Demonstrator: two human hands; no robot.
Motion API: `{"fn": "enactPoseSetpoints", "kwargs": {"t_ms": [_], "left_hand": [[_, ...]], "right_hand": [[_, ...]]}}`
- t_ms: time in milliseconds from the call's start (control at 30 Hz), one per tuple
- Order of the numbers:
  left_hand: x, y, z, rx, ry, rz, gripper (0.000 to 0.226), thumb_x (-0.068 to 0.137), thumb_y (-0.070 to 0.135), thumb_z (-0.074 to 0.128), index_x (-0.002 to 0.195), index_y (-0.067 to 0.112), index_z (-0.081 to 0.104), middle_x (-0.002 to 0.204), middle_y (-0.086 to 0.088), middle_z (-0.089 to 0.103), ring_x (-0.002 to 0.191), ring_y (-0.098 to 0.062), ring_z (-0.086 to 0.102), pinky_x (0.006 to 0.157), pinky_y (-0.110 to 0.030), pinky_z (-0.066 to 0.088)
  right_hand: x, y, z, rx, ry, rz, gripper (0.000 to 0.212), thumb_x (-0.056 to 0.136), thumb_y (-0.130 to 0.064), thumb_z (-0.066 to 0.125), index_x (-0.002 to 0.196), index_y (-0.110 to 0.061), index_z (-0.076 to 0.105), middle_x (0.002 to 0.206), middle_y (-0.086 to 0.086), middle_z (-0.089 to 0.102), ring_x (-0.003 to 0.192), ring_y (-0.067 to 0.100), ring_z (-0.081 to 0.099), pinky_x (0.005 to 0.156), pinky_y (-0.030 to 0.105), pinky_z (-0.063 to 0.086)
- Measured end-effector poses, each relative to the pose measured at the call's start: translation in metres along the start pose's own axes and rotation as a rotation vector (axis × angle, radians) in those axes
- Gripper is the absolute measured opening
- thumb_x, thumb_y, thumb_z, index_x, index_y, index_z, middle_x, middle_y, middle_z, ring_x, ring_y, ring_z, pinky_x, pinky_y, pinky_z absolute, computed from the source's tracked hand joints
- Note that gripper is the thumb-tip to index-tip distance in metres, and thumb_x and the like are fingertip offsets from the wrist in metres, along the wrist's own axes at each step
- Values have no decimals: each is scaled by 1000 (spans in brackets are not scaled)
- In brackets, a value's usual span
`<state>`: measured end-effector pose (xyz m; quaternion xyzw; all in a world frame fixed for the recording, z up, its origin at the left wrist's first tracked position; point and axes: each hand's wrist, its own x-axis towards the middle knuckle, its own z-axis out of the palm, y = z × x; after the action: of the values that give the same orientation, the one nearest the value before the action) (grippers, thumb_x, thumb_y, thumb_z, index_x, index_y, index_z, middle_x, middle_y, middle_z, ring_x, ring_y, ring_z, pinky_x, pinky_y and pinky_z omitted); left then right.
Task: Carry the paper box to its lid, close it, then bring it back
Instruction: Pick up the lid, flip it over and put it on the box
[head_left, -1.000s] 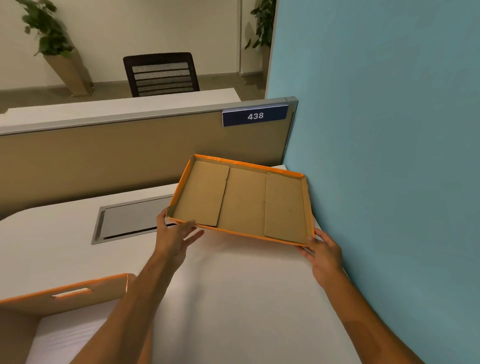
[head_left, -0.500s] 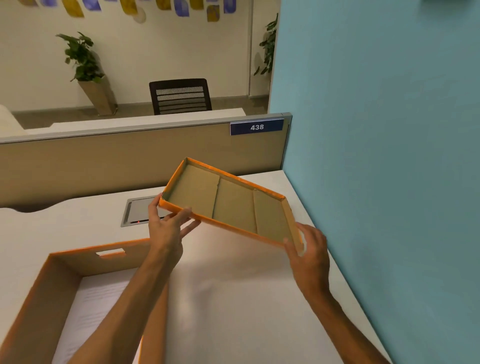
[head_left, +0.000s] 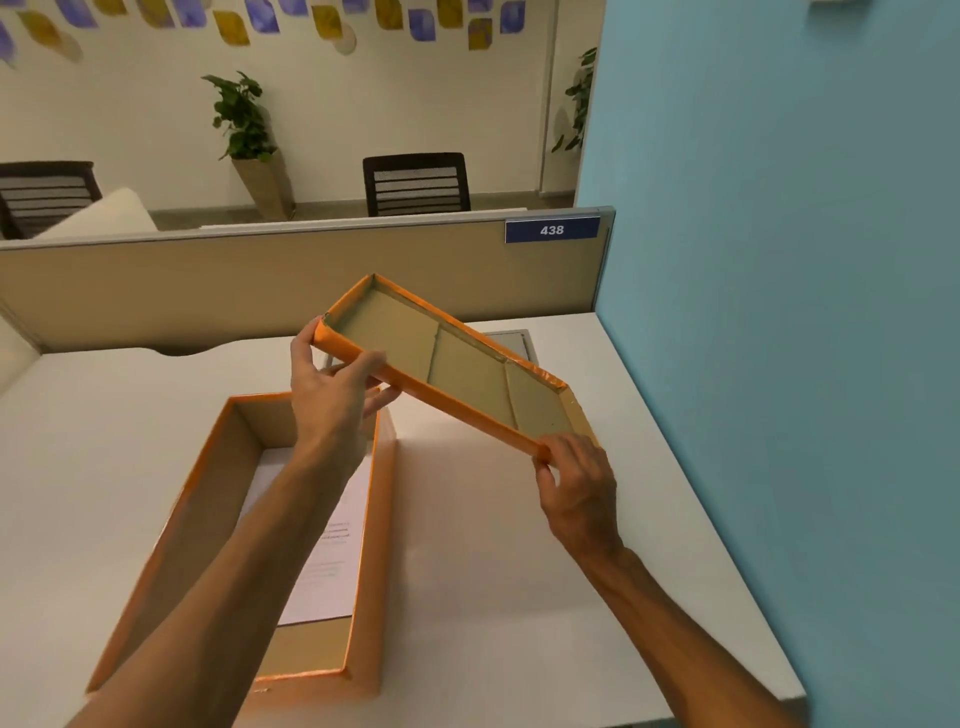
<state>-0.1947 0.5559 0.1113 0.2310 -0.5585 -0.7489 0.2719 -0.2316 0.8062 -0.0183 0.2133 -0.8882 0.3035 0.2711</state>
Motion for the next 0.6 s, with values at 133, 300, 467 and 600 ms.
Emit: {"fn": "enactPoseSetpoints", "kwargs": {"t_ms": [133,300,467,600], "left_hand": [[-13,36,-9,57,25,79,95,80,8,78,151,39,23,112,-13,62,94,-30,74,71,-43,63],[-12,76,-10,175,-91,277,103,77,38,81,155,36,13,129,-17,62,105,-26,71,85,-44,60],[1,62,-45,405,-256,112,96,82,47,74,156,26,18,136,-15,57,122,-30,58,102,-53,49],[12,36,-102,516,-361,-92,90,88,52,63,157,23,14,158,-18,33,139,-34,41,112,-51,37]], "right_hand": [[-4,-32,-9,127,43,29,29,82,-15,78,106,-3,68,106,15,70,99,33,67,88,47,57],[8,-77,-30,380,128,202,24,84,-25,76,101,-12,66,97,2,70,82,16,66,78,23,56],[30,-111,-49,572,111,375,22,83,-32,75,102,-26,66,98,-8,71,83,3,66,71,20,56],[37,-136,-56,741,80,473,21,83,-39,75,100,-43,64,102,-21,68,91,12,69,73,27,56]]}}
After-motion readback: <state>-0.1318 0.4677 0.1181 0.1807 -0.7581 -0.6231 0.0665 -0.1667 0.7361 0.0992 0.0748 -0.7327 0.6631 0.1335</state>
